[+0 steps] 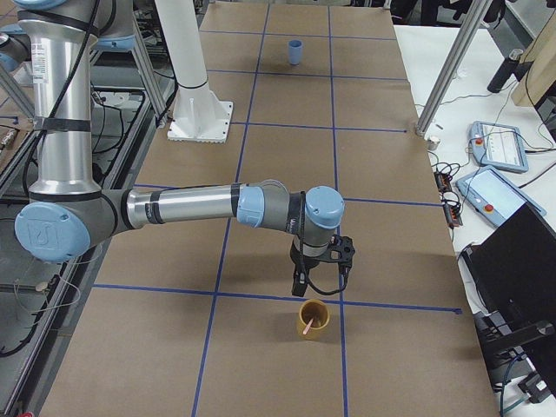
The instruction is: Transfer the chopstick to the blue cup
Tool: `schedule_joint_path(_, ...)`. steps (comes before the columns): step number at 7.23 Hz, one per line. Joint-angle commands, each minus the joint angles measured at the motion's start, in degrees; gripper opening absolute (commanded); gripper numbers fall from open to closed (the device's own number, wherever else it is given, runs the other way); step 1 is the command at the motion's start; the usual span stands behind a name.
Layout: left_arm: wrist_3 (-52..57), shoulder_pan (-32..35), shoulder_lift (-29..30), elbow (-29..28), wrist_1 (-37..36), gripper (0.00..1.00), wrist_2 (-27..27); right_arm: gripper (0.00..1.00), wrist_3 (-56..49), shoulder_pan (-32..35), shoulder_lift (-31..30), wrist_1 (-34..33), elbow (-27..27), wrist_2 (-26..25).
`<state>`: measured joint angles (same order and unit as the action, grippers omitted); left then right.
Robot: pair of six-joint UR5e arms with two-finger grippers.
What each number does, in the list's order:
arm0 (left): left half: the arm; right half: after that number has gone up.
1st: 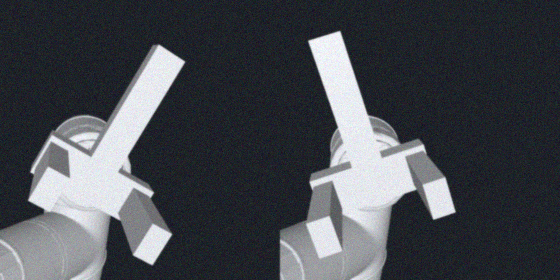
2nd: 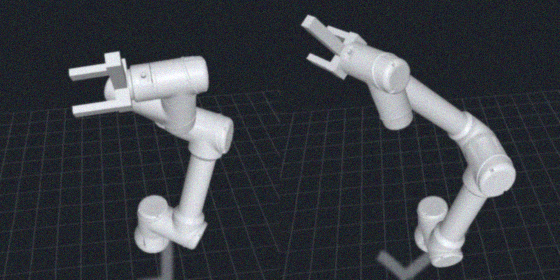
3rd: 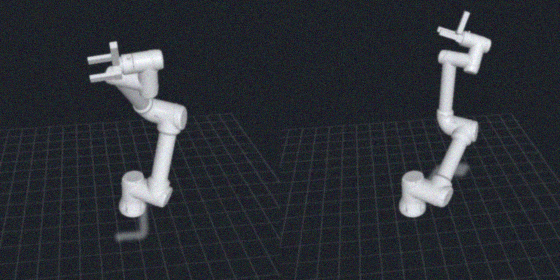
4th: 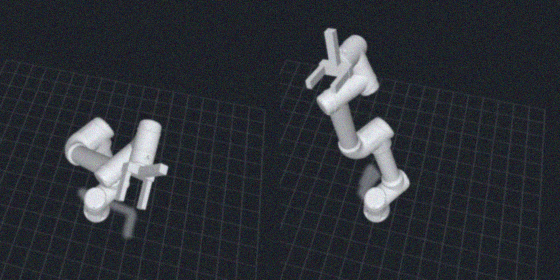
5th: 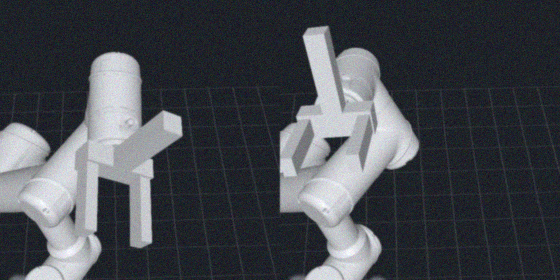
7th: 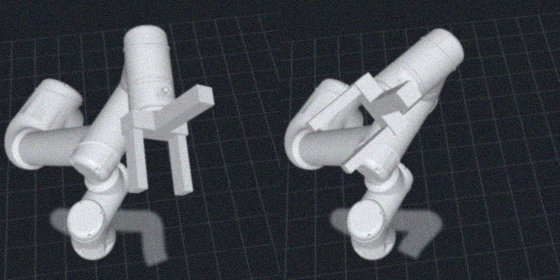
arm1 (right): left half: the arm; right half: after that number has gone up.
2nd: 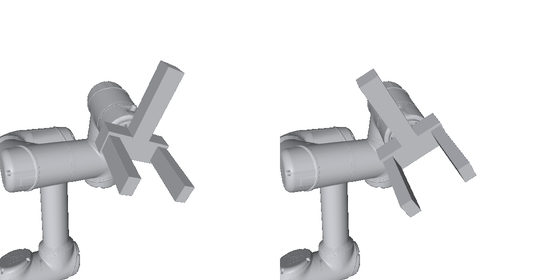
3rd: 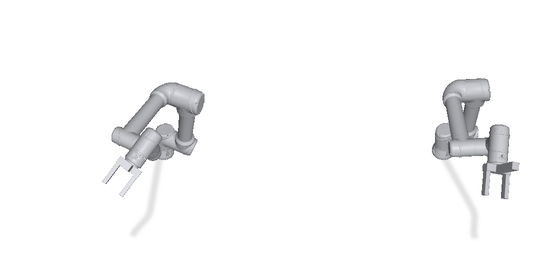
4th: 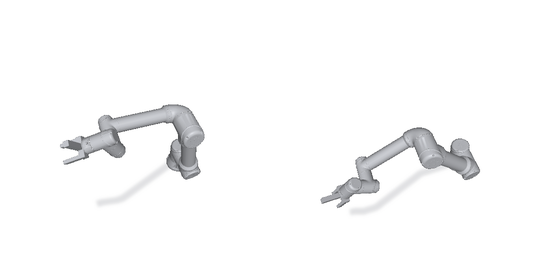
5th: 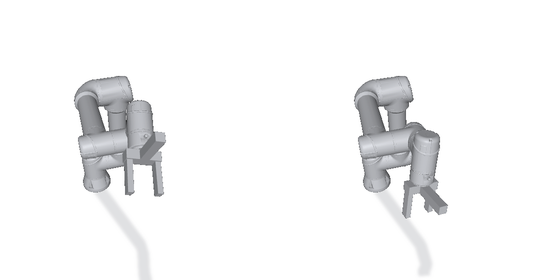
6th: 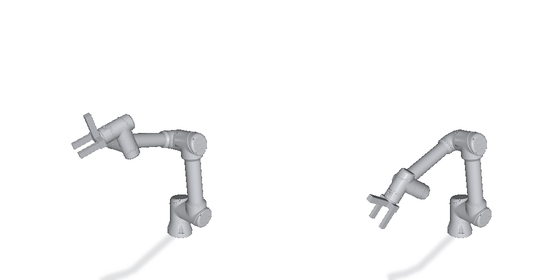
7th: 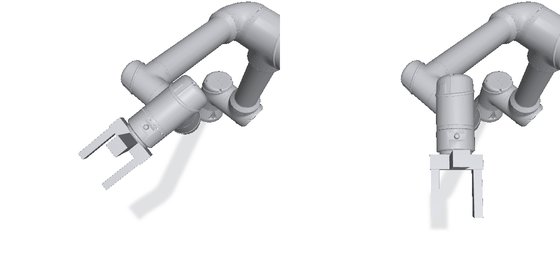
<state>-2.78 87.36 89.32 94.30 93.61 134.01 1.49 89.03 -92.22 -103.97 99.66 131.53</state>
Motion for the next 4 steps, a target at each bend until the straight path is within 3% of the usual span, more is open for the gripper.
schedule_joint_path(1, -0.03, 0.0, 0.06, 1.57, -0.26, 0.99, 0.19, 1.0, 0.01, 0.01, -0.32, -0.09, -0.17, 0.21)
schedule_joint_path(4, -0.47, -0.09, 0.06, 2.11, -0.44, 0.99, -0.07, 1.0, -0.61, 0.01, -0.42, -0.09, -0.17, 0.13)
